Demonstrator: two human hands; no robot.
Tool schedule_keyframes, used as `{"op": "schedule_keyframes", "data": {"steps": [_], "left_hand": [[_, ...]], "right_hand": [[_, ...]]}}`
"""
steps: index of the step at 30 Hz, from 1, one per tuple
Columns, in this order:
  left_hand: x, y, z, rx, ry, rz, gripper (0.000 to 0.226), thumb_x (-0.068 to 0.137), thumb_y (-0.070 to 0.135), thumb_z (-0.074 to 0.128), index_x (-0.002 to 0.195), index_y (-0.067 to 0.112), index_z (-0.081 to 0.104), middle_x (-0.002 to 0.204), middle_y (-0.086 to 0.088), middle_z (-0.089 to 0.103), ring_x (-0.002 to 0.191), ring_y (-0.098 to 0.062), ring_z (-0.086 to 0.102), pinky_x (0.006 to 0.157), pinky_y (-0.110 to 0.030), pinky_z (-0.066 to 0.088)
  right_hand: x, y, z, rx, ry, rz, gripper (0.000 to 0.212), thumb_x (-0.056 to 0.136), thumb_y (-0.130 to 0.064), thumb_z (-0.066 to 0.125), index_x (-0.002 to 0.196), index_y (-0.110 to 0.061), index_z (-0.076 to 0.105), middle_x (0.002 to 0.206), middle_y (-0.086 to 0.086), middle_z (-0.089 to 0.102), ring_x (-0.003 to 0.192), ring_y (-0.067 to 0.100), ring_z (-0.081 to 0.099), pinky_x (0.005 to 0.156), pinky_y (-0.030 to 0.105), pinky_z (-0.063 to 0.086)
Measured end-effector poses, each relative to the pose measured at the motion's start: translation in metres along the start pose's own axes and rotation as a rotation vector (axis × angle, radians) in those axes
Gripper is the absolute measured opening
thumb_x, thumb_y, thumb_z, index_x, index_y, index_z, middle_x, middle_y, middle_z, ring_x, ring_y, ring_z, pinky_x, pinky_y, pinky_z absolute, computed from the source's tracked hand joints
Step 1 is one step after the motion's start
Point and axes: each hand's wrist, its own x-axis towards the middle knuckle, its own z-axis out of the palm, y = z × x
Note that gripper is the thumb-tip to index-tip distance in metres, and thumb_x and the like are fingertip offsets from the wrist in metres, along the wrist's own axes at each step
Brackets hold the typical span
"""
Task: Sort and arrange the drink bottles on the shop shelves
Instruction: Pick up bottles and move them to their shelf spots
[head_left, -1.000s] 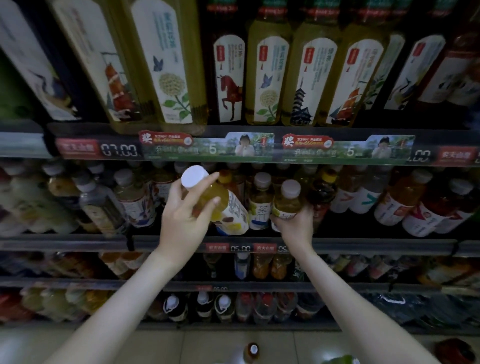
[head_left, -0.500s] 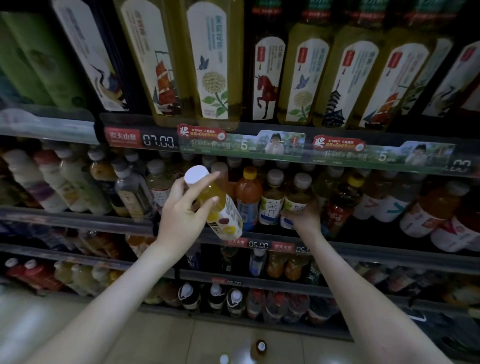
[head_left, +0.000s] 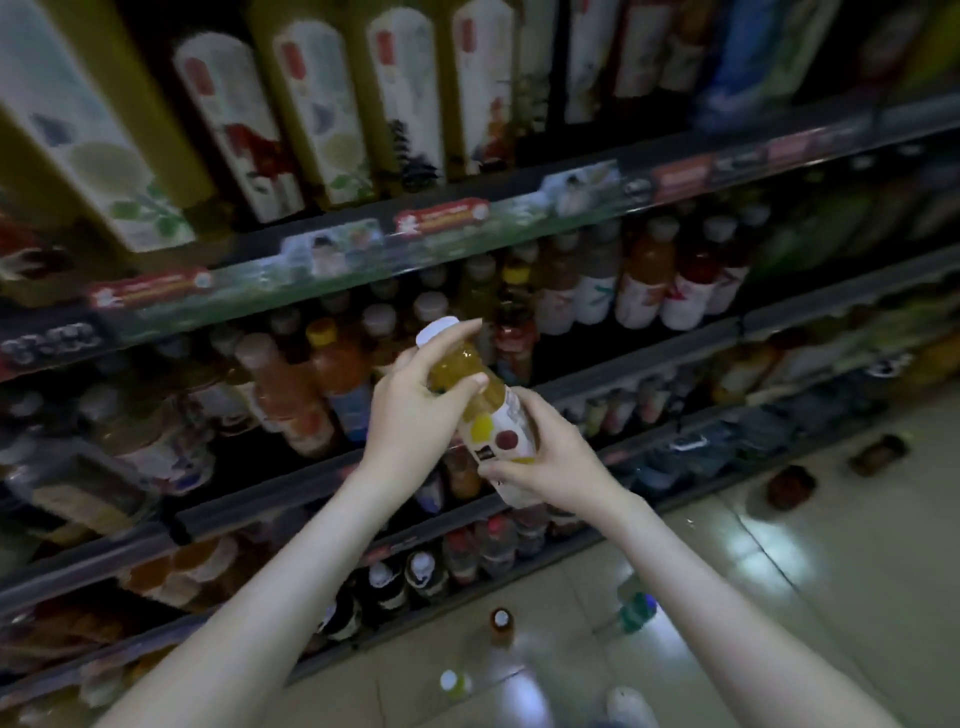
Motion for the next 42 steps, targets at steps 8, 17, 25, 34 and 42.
{"op": "schedule_keyframes", "data": {"steps": [8, 17, 25, 34, 42], "left_hand": [[0.006, 0.086, 0.157, -0.325, -0.487, 0.007, 0.084, 0.079, 0.038, 0.074, 0.131, 0.071, 0.017, 0.132, 0.006, 0.05, 0.113, 0.004, 0.058, 0.1, -0.031, 0.047], [-0.01, 0.208, 0.389, 0.084, -0.824, 0.032, 0.045, 0.072, 0.045, 0.076, 0.11, 0.032, 0.056, 0.092, 0.017, 0.068, 0.08, 0.005, 0.064, 0.071, -0.016, 0.052], [0.043, 0.287, 0.557, 0.281, -0.799, 0.211, 0.059, 0.072, 0.044, 0.071, 0.125, 0.032, 0.048, 0.089, 0.017, 0.062, 0.074, 0.001, 0.059, 0.056, -0.017, 0.044], [0.172, 0.38, 0.78, 0.171, -0.929, 0.338, 0.054, 0.087, 0.056, 0.057, 0.134, 0.031, 0.048, 0.126, 0.011, 0.059, 0.095, 0.0, 0.057, 0.071, -0.012, 0.045], [0.227, 0.472, 0.991, 0.321, -0.817, 0.575, 0.056, 0.088, 0.048, 0.056, 0.138, 0.028, 0.039, 0.123, 0.007, 0.058, 0.112, -0.014, 0.056, 0.088, -0.029, 0.047]], "right_hand": [[-0.088, 0.053, -0.162, 0.409, 0.308, 0.123, 0.047, 0.066, -0.01, 0.083, 0.108, -0.016, 0.061, 0.091, -0.004, 0.074, 0.086, 0.011, 0.069, 0.071, 0.024, 0.053], [-0.19, 0.12, -0.389, 0.388, 0.45, 0.179, 0.048, 0.073, -0.031, 0.077, 0.115, -0.017, 0.059, 0.109, 0.004, 0.07, 0.1, 0.02, 0.067, 0.086, 0.033, 0.054], [-0.191, 0.175, -0.565, 0.257, 0.634, 0.268, 0.058, 0.065, -0.041, 0.084, 0.114, -0.031, 0.054, 0.104, -0.008, 0.071, 0.098, 0.011, 0.068, 0.085, 0.038, 0.056], [-0.17, 0.253, -0.806, 0.389, 0.833, 0.312, 0.029, 0.082, -0.011, 0.074, 0.108, -0.012, 0.062, 0.1, 0.008, 0.074, 0.089, 0.023, 0.072, 0.075, 0.039, 0.059], [-0.17, 0.336, -1.012, 0.322, 1.035, 0.302, 0.063, 0.063, -0.022, 0.086, 0.115, -0.013, 0.053, 0.108, 0.008, 0.07, 0.094, 0.018, 0.069, 0.077, 0.034, 0.058]]}}
